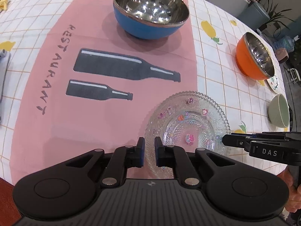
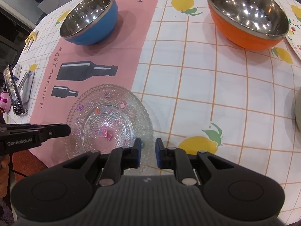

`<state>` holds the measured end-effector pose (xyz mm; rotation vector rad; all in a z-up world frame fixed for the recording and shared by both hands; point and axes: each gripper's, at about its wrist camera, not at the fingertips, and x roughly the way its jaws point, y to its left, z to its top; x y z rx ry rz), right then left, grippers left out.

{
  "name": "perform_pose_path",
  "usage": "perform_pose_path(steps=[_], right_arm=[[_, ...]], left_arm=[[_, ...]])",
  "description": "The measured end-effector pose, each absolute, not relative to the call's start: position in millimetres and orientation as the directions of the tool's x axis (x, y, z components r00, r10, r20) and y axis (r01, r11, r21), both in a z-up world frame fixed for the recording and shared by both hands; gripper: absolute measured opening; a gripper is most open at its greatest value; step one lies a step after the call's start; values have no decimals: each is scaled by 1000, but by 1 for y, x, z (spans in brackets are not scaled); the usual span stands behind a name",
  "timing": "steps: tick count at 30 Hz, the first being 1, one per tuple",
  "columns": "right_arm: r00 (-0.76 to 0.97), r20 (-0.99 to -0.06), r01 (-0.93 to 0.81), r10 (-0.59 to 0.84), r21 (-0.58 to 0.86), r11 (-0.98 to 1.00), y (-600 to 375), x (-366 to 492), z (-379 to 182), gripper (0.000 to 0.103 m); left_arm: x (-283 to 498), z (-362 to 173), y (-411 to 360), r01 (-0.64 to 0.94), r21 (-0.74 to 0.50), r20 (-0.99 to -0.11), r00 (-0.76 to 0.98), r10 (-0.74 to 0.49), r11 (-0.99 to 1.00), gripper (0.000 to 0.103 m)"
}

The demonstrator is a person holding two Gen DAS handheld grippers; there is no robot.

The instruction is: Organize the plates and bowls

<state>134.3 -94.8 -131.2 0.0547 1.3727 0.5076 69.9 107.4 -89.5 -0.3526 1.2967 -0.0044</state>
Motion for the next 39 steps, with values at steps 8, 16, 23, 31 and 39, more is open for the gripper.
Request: perform_pose_path(steps=[8, 16, 23, 31, 39], right_arm=[[93, -905, -277, 416, 378, 883, -104, 134, -132, 12], [82, -897, -259, 435, 402, 878, -107, 135, -137, 7], [133, -886, -275, 443, 397, 876, -121, 136, -117, 13], [253, -852, -236, 458, 404, 883, -176, 155, -75, 18], [380, -835, -105, 398, 388, 915, -268, 184, -49, 24]], left_arm=[[69, -94, 110, -206, -284, -932, 290, -218, 937, 20], [69, -96, 104, -178, -249, -942, 272, -195, 952, 17], [74, -60, 92, -111, -217, -920, 357, -165, 970, 17], [112, -4, 37, 95, -333, -836, 431, -340, 938, 17], [167, 27, -50, 276, -406, -775, 401, -488, 871, 17]])
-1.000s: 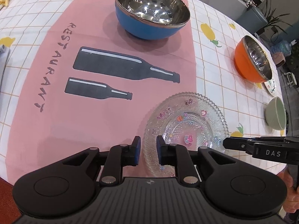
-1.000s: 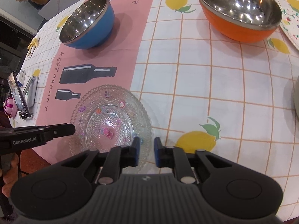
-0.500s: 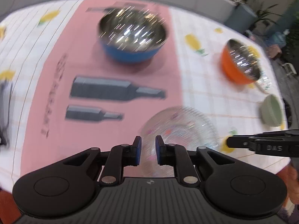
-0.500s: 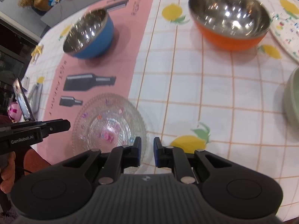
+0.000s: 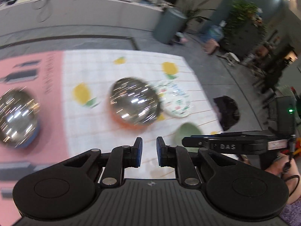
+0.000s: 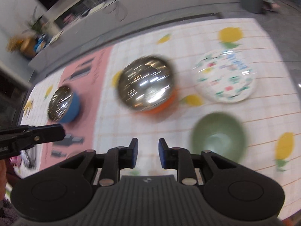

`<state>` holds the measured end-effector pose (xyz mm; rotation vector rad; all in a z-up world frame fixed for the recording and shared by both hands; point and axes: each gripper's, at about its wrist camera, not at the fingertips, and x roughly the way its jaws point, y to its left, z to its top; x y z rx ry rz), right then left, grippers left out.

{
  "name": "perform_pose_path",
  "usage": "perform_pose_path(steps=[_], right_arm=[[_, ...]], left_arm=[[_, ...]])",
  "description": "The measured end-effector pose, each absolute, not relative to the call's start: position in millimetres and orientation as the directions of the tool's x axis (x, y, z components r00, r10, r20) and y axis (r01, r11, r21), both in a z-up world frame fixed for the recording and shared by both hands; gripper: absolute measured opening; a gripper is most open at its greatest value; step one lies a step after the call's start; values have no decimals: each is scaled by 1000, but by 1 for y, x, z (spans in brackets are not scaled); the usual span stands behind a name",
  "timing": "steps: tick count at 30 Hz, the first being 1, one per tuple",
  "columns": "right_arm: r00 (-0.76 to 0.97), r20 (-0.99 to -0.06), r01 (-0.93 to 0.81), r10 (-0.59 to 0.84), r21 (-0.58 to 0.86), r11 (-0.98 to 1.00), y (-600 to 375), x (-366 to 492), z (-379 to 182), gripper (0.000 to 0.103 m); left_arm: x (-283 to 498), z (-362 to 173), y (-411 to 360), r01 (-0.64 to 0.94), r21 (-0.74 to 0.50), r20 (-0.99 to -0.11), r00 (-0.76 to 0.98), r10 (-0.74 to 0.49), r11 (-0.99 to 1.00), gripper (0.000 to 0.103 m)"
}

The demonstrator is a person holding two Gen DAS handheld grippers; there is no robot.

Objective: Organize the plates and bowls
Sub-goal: 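Move both grippers to the white Fruity plate and close them on its rim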

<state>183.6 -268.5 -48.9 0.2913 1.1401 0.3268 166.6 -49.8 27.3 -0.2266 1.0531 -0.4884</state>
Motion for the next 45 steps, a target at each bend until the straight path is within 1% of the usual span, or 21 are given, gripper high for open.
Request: perform_pose_path(steps=[6, 9, 11, 13, 18, 24, 31, 37, 40, 42, 45], right_arm=[[425, -837, 38, 344, 396, 917, -343, 213, -57, 25], [429, -844, 101, 321, 398, 912, -372, 228, -69, 27], [424, -850, 131, 312, 398, 908, -387, 238, -80, 30], [416, -857, 158, 304, 397, 904, -400, 248, -92, 31], [392, -862, 212, 323, 426, 880, -422, 272, -124, 32], [391, -854, 237, 345, 455, 858, -435, 294, -147, 32], [392, -846, 244, 361, 474, 846, -443, 304, -160, 32], [401, -834, 246, 378, 495, 833, -446, 305, -162, 32], [397, -826, 249, 401, 517, 819, -446, 304, -163, 29], [398, -820, 255, 411, 529, 809, -446, 304, -165, 24], [403, -813, 257, 421, 542, 800, -446, 306, -168, 23]], left_arm=[[220, 19, -111, 338, -422, -774, 349, -528, 841, 17], [247, 10, -139, 363, -389, -794, 334, -508, 847, 17], [263, 2, -152, 374, -380, -806, 315, -501, 846, 17], [279, -10, -163, 364, -384, -819, 291, -495, 849, 17], [321, -46, -186, 337, -341, -867, 247, -432, 877, 17], [360, -84, -198, 290, -282, -916, 202, -346, 915, 17], [376, -102, -206, 275, -231, -946, 159, -281, 933, 18], [378, -110, -207, 269, -233, -951, 136, -276, 935, 19], [380, -114, -207, 261, -228, -953, 136, -269, 938, 19], [381, -116, -207, 252, -241, -950, 135, -281, 937, 19], [381, -119, -209, 249, -258, -947, 128, -295, 934, 20]])
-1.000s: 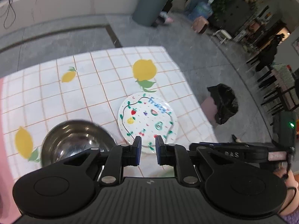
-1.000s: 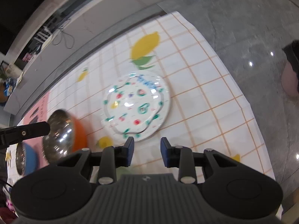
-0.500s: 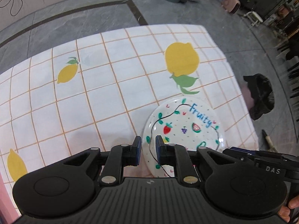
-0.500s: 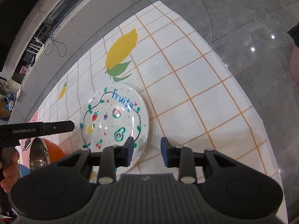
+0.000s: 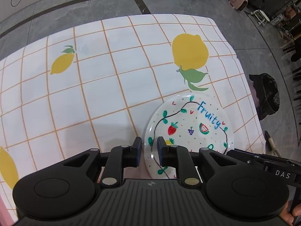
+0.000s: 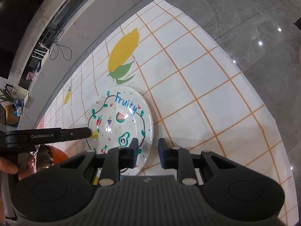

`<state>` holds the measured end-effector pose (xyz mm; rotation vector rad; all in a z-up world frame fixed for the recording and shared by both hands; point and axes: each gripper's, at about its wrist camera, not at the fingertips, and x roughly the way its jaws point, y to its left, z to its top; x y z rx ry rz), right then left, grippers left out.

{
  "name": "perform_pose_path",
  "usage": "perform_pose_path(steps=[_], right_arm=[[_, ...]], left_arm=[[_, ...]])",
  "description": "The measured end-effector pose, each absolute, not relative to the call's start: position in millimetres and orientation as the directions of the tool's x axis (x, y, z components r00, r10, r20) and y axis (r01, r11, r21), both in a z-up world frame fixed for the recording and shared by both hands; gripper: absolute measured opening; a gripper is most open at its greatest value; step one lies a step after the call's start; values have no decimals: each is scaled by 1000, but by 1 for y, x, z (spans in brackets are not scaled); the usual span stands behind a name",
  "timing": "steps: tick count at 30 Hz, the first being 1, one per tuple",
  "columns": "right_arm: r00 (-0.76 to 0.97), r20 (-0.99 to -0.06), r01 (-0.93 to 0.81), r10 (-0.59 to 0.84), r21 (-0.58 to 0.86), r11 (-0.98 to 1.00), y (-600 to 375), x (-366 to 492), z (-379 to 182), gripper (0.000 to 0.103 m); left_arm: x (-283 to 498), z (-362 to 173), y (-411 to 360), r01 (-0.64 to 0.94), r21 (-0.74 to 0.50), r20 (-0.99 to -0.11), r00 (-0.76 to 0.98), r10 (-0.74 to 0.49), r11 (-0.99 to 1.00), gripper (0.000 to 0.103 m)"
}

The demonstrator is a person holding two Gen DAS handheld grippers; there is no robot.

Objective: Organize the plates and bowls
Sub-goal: 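Move both grippers to the white Fruity plate and close them on its rim, then lift the white Fruity plate with both grippers and carry it toward the glass plates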

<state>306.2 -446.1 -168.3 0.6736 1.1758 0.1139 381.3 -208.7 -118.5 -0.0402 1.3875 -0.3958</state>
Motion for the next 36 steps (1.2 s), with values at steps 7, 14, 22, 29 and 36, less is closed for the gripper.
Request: perform_pose_path(steps=[7, 14, 22, 29, 36], right_arm=[[416, -790, 286, 450, 583, 760, -451, 304, -175, 10], [429, -784, 310, 448, 594, 742, -454, 300, -176, 7], [445, -778, 306, 444, 598, 741, -457, 299, -164, 7], [474, -765, 290, 436, 603, 743, -458, 287, -139, 7], [508, -745, 246, 432, 607, 756, -448, 267, -102, 7]], left_arm=[[379, -119, -209, 245, -259, -944, 140, -299, 934, 20], [375, -112, -207, 223, -269, -938, 162, -308, 937, 19], [371, -97, -212, 224, -265, -933, 185, -308, 938, 19], [360, -69, -212, 221, -279, -920, 218, -326, 934, 19], [338, -36, -196, 206, -299, -900, 264, -347, 932, 19]])
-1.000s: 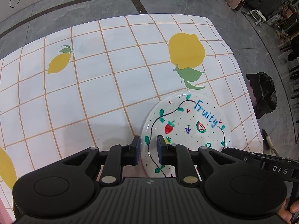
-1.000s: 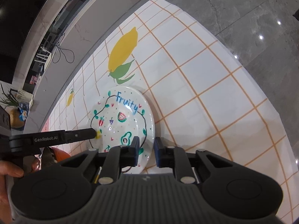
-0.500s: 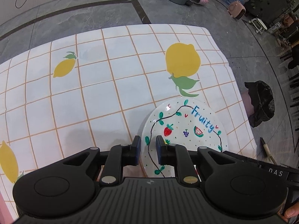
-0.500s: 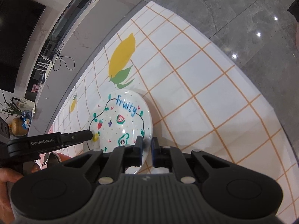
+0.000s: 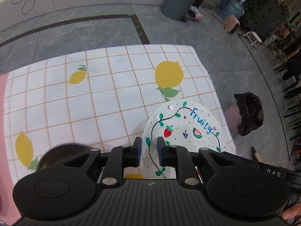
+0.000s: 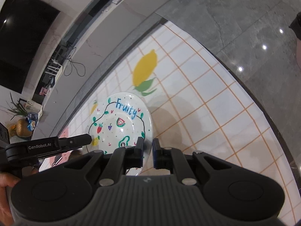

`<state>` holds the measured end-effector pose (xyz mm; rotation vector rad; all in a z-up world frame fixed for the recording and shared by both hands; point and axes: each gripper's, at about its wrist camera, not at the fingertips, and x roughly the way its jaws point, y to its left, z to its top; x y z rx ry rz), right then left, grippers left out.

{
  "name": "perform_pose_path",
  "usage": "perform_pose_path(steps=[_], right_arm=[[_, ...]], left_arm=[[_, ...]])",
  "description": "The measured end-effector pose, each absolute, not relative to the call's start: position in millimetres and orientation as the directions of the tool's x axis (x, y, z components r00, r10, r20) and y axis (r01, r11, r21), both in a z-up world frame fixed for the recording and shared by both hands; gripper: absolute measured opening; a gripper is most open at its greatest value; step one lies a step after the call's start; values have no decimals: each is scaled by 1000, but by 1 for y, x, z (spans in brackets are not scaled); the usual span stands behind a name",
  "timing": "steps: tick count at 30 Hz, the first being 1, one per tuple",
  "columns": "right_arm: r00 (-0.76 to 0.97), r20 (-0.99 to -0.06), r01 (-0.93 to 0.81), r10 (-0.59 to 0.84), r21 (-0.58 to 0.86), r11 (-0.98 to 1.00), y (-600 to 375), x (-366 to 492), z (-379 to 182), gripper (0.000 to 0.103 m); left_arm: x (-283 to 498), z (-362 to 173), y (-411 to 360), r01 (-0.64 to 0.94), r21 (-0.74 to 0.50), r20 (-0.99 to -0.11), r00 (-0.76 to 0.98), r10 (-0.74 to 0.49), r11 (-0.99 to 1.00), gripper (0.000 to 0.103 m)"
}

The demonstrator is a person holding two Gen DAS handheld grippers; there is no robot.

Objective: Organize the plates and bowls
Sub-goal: 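Lift the white Fruity plate with both grippers and carry it toward the glass plates, then lower the white Fruity plate onto the glass plate stack with both grippers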

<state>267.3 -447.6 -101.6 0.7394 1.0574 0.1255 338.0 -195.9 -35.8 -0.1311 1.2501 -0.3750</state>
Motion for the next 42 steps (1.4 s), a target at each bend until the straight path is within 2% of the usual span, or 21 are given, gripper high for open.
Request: perform_pose_path(steps=[11, 19, 32, 42], right_arm=[[529, -711, 148, 463, 615, 774, -399, 222, -53, 7], [505, -701, 67, 504, 613, 787, -339, 185, -42, 7], [386, -710, -71, 590, 614, 786, -218, 140, -73, 7], [312, -736, -118, 601, 598, 793, -157, 116, -110, 7]], left_arm=[[277, 11, -138, 151, -323, -867, 349, -356, 934, 19], [221, 14, -68, 66, -374, -843, 391, -369, 925, 19], [117, -23, 61, -159, -425, -831, 458, -315, 891, 19], [52, -66, 111, -285, -463, -829, 476, -295, 840, 19]])
